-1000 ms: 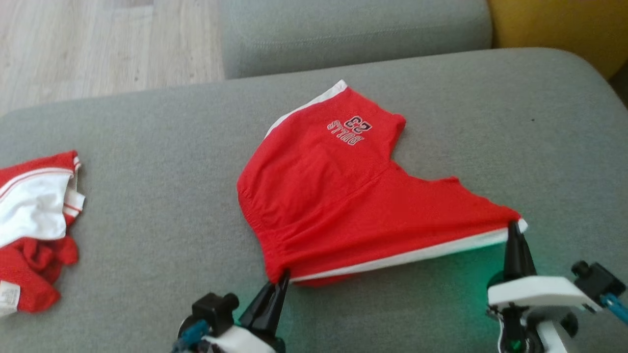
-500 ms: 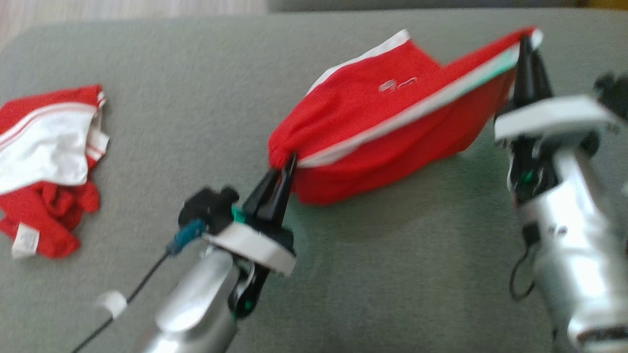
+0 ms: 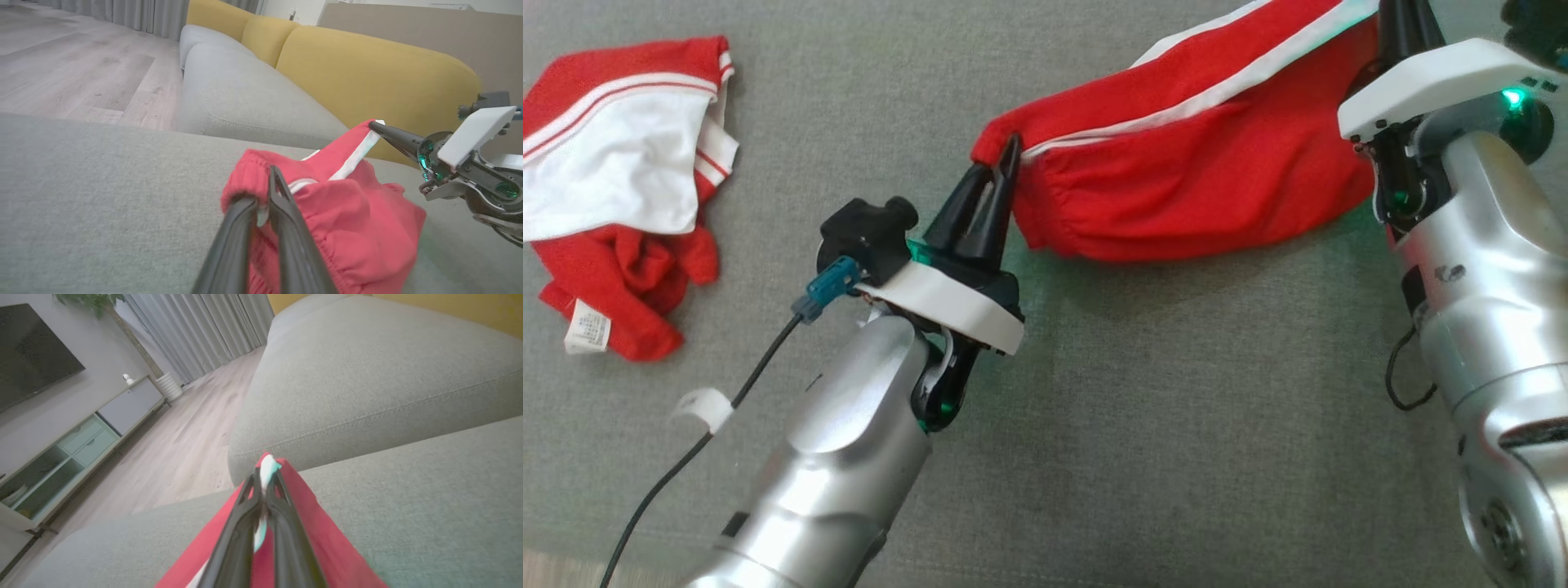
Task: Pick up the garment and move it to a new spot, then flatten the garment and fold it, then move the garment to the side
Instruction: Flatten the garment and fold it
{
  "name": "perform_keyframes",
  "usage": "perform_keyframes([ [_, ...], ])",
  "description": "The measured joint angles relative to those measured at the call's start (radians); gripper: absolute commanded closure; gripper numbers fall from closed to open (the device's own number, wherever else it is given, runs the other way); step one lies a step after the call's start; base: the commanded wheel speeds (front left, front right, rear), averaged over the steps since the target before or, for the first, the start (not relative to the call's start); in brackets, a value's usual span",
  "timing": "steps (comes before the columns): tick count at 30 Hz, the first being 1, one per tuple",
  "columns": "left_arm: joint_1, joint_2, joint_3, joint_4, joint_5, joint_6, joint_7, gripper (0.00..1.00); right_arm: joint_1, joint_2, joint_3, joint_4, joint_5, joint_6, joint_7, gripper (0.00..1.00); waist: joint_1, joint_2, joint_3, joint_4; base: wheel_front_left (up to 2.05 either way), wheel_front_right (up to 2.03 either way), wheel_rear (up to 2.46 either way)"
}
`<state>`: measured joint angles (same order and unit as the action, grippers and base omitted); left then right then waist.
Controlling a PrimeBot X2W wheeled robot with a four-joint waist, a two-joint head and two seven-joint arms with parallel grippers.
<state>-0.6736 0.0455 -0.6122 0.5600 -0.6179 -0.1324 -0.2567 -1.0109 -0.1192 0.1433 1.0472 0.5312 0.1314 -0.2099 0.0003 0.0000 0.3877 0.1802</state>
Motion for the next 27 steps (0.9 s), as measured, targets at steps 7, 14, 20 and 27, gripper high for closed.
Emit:
perform_keyframes([
  [7,0.010,-0.007,0.053,0.034,0.030,0.000,0.000,0.00,-0.024,-0.011,0.015,0.059,-0.076,0.000,-0.036,0.00,-0.0003,0.0000,0.005,0.000,0.00,0.00,0.00],
  [14,0.126,-0.010,0.151,0.038,0.129,0.000,0.000,0.00,0.014,-0.079,0.010,-0.006,-0.230,0.000,-0.041,0.00,-0.0004,0.0000,-0.027,-0.008,0.00,0.00,0.00],
  [20,0.193,-0.010,0.195,0.026,0.167,0.004,0.000,0.00,0.125,-0.082,0.003,0.018,-0.344,0.000,-0.041,0.00,-0.0005,0.0000,-0.053,-0.010,0.00,0.00,0.00],
  [27,0.233,-0.009,0.223,-0.015,0.199,0.028,0.000,0.00,0.138,-0.082,-0.039,0.158,-0.423,0.000,-0.037,0.00,-0.0004,0.0000,-0.053,-0.001,0.00,0.00,0.00],
])
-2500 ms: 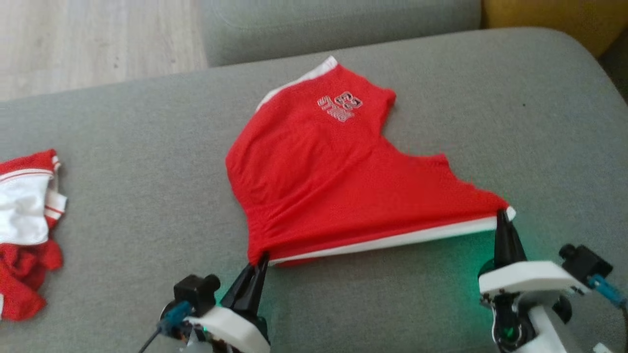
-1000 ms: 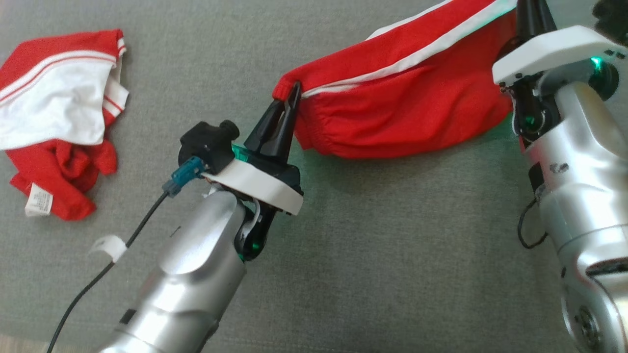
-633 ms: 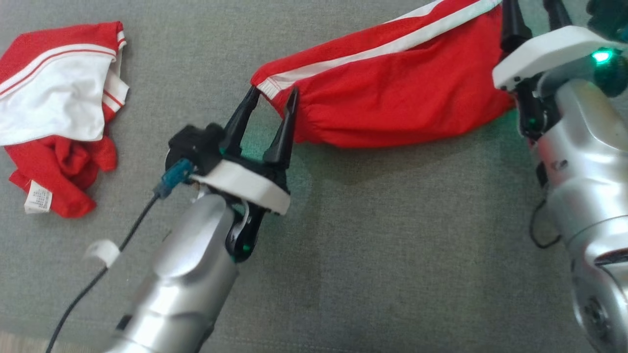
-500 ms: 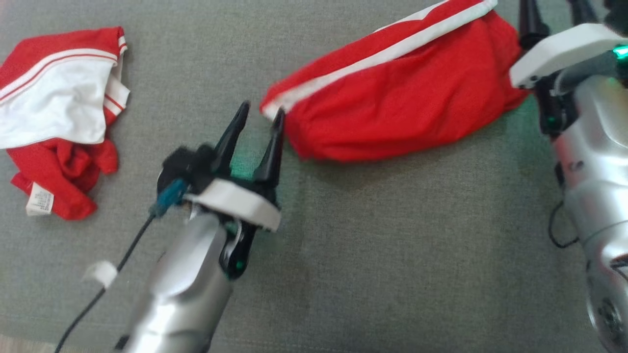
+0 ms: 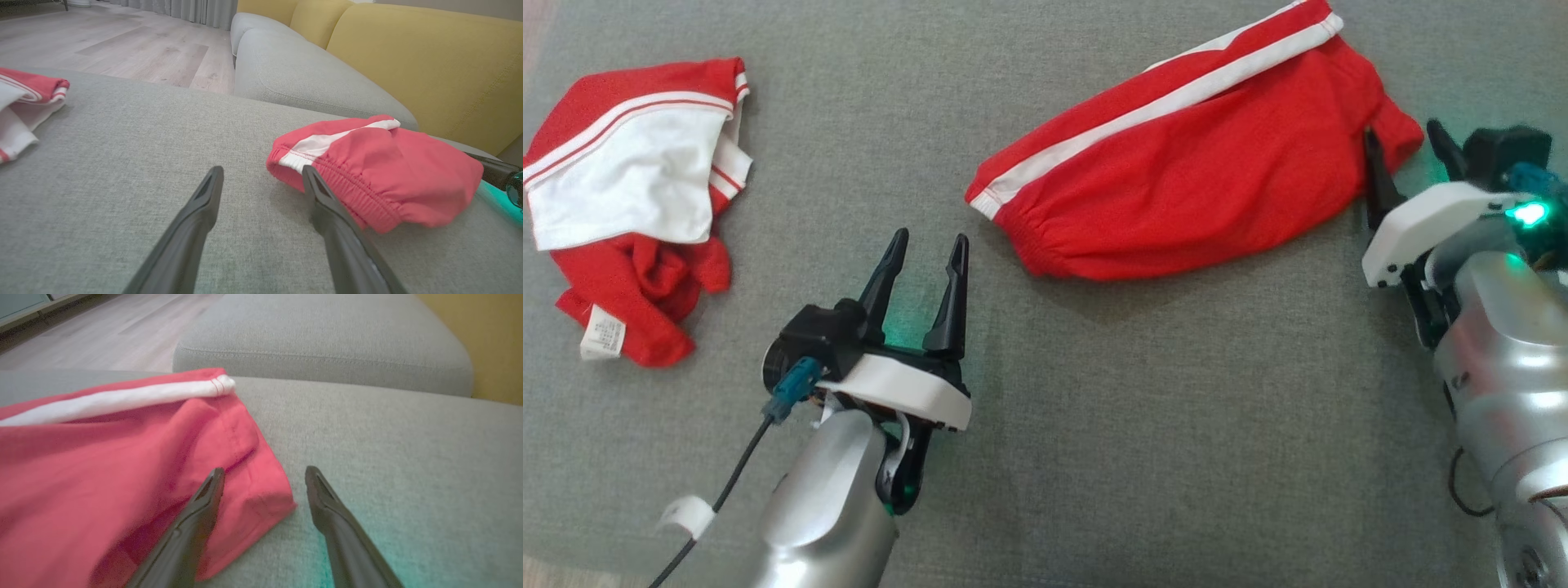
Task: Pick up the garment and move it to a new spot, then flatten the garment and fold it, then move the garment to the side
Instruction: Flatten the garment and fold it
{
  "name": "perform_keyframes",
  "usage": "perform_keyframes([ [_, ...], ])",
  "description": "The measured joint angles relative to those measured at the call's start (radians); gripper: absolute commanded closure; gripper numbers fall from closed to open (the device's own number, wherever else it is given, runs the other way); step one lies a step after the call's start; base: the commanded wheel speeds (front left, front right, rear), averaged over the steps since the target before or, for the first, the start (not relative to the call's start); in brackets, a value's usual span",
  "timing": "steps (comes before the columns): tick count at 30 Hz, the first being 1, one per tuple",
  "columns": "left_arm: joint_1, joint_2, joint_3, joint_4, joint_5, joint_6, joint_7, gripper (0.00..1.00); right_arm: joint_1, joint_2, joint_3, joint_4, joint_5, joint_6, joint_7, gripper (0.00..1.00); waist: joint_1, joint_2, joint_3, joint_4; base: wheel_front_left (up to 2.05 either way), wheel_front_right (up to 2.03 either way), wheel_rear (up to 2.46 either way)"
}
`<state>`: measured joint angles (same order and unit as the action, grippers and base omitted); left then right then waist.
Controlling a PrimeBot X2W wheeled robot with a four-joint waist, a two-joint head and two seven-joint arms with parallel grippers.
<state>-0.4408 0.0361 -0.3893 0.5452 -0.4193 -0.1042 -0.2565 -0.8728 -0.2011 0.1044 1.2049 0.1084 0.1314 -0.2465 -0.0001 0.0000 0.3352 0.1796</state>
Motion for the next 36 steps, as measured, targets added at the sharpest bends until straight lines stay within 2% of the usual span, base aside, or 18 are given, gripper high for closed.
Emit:
perform_keyframes([
  [11,0.000,0.000,0.004,-0.034,0.041,0.008,0.000,0.00,-0.049,0.027,-0.069,0.038,0.015,0.000,-0.001,0.00,0.0001,0.0000,0.014,0.024,0.00,0.00,0.00],
  [21,0.000,0.000,0.001,-0.046,0.044,0.008,0.000,0.00,-0.065,0.022,-0.106,0.016,0.003,0.000,-0.003,0.00,0.0001,0.0000,0.030,0.035,0.00,0.00,0.00],
  [28,-0.001,0.000,-0.003,-0.047,0.044,0.013,0.000,0.00,-0.089,0.016,-0.149,0.061,-0.006,0.000,0.011,0.00,0.0001,0.0000,0.058,0.054,0.00,0.00,0.00],
  [29,-0.001,0.000,-0.003,-0.047,0.044,0.013,0.000,0.00,-0.092,0.017,-0.148,0.062,-0.006,0.000,0.019,0.16,0.0001,0.0000,0.060,0.056,0.00,0.00,0.00],
  [30,-0.001,0.000,-0.003,-0.047,0.044,0.013,0.000,0.00,-0.096,0.020,-0.149,0.065,-0.004,0.000,0.020,0.98,0.0001,0.0000,0.060,0.056,0.00,0.00,0.00],
  [36,0.008,0.000,0.001,-0.033,0.051,0.016,0.000,0.00,-0.061,0.045,-0.185,0.072,0.086,0.000,0.023,1.00,0.0001,0.0000,0.021,0.042,0.00,0.00,0.00],
])
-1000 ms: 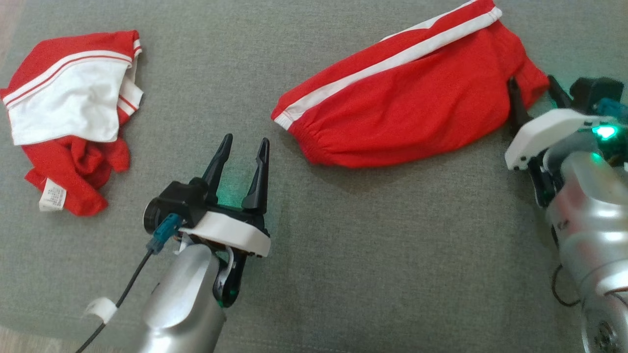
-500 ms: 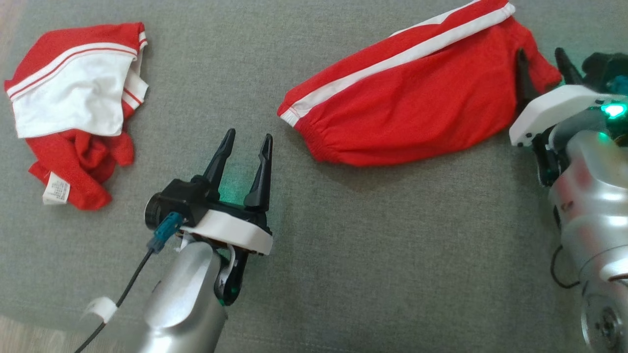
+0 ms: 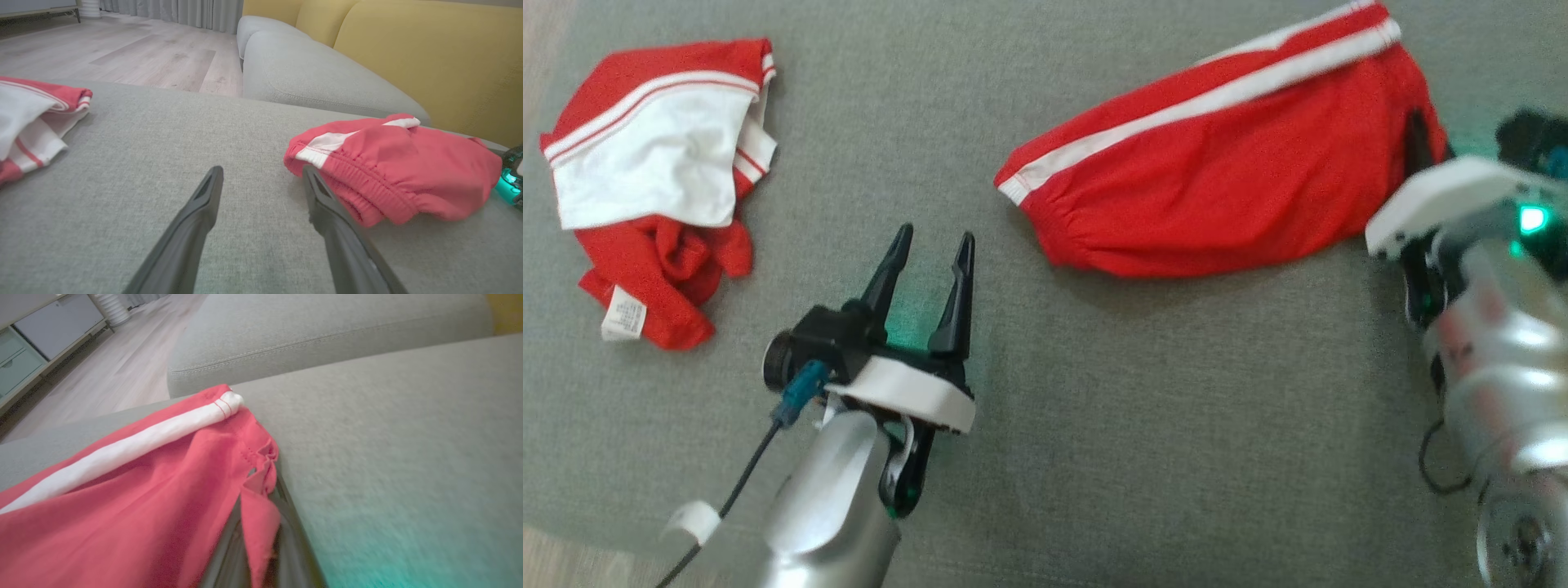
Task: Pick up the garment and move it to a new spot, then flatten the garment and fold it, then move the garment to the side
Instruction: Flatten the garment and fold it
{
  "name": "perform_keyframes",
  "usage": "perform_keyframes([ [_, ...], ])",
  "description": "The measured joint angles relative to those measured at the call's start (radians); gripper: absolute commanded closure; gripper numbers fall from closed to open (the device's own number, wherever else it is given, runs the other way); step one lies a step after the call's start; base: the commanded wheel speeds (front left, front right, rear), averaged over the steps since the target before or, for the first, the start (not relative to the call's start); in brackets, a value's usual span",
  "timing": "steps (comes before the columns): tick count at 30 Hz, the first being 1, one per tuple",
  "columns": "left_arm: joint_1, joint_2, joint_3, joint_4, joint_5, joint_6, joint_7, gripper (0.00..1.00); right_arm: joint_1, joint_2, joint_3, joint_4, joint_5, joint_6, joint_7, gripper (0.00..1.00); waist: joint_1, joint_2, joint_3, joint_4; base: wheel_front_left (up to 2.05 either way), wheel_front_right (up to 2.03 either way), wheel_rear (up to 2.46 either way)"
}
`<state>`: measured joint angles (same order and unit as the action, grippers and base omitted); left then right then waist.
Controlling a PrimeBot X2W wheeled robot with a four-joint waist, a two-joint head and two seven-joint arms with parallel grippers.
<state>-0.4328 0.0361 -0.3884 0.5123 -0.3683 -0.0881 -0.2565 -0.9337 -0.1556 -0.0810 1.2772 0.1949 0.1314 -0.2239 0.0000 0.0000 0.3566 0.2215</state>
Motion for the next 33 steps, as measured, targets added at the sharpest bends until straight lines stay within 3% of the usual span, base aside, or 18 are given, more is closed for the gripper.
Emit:
perform_keyframes([
  [17,0.219,0.003,0.070,0.028,0.060,-0.002,0.000,0.00,0.407,0.020,0.000,-0.237,0.299,0.000,-0.027,1.00,-0.0003,0.0000,-0.207,-0.098,0.00,0.00,0.00],
  [25,0.269,0.005,0.095,0.019,0.060,-0.010,0.000,0.00,0.479,0.020,0.015,-0.344,0.317,0.000,-0.027,1.00,-0.0001,0.0000,-0.240,-0.098,0.00,0.00,0.00],
  [29,0.269,0.006,0.091,0.019,0.059,-0.011,0.000,0.00,0.439,0.035,0.090,-0.445,0.314,0.000,-0.027,1.00,-0.0001,0.0000,-0.241,-0.075,0.00,0.00,0.00],
  [33,0.269,0.006,0.071,0.019,0.047,-0.013,0.000,0.00,0.387,0.073,0.244,-0.499,0.333,0.000,-0.027,1.00,-0.0001,0.0000,-0.247,-0.039,0.00,0.00,0.00],
])
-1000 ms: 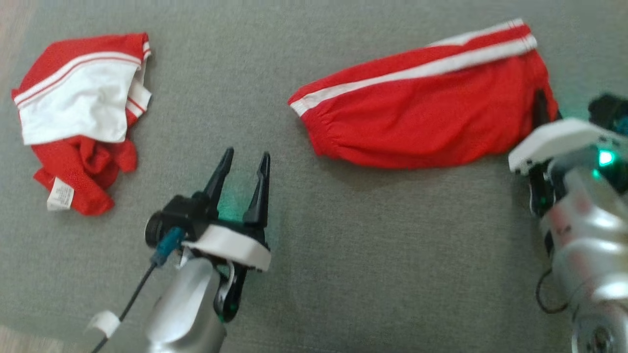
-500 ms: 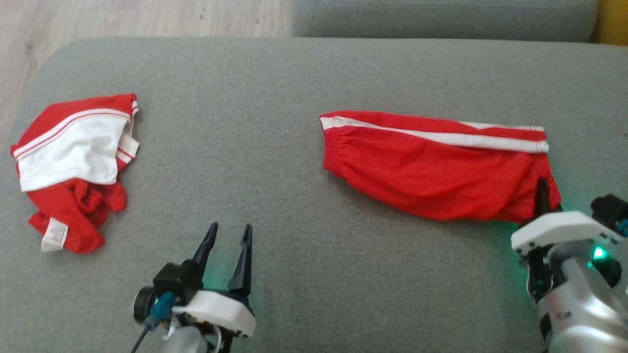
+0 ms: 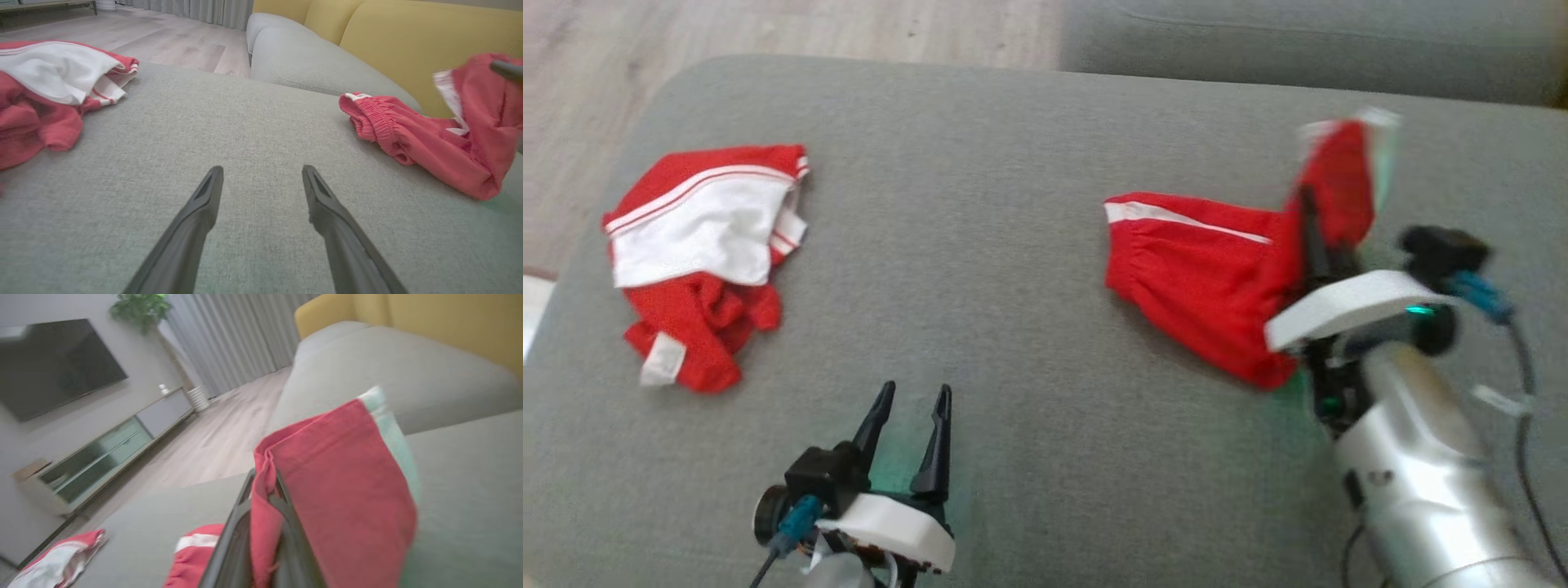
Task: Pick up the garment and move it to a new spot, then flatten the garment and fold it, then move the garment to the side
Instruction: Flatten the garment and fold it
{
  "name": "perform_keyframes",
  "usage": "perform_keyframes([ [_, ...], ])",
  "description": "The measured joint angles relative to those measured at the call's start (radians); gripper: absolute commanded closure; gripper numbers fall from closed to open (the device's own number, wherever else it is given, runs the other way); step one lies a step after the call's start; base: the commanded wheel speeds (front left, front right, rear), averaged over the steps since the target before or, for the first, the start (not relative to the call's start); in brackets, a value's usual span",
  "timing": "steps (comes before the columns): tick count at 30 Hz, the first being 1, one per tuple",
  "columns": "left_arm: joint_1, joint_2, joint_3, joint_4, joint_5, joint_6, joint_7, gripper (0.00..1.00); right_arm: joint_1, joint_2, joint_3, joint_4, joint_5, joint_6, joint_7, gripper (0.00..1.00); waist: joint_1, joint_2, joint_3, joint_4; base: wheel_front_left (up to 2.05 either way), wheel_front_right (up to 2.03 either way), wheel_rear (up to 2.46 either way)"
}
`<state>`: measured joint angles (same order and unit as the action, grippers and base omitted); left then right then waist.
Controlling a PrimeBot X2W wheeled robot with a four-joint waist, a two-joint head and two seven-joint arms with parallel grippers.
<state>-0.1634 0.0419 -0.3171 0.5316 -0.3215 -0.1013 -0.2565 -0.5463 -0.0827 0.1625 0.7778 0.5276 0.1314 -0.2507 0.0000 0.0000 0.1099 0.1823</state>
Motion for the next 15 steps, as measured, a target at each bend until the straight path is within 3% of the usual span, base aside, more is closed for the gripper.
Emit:
perform_keyframes([
  [7,0.006,0.000,-0.014,0.004,-0.003,-0.001,0.000,0.00,-0.008,0.016,0.286,0.041,0.089,0.000,0.000,1.00,0.0000,0.0000,-0.008,0.080,0.00,0.00,0.00],
  [8,0.006,0.000,-0.014,0.007,-0.003,-0.001,0.000,0.00,-0.007,0.018,0.314,0.044,0.103,0.000,0.000,0.80,0.0000,0.0000,-0.009,0.090,0.00,0.00,0.00],
  [9,0.006,0.000,-0.014,0.011,-0.003,-0.001,0.000,0.00,-0.006,0.018,0.338,0.044,0.119,0.000,0.000,0.09,0.0000,0.0000,-0.009,0.098,0.00,0.00,0.00],
  [10,0.007,0.000,-0.014,0.013,-0.002,-0.001,0.000,0.00,-0.006,0.017,0.364,0.041,0.143,0.000,0.000,0.00,0.0000,0.0000,-0.010,0.105,0.00,0.00,0.00],
  [15,0.007,0.001,-0.004,0.016,0.017,-0.001,0.000,0.00,0.005,0.019,0.458,-0.009,0.200,0.000,0.000,0.00,0.0000,0.0000,-0.020,0.089,0.00,0.00,0.00],
])
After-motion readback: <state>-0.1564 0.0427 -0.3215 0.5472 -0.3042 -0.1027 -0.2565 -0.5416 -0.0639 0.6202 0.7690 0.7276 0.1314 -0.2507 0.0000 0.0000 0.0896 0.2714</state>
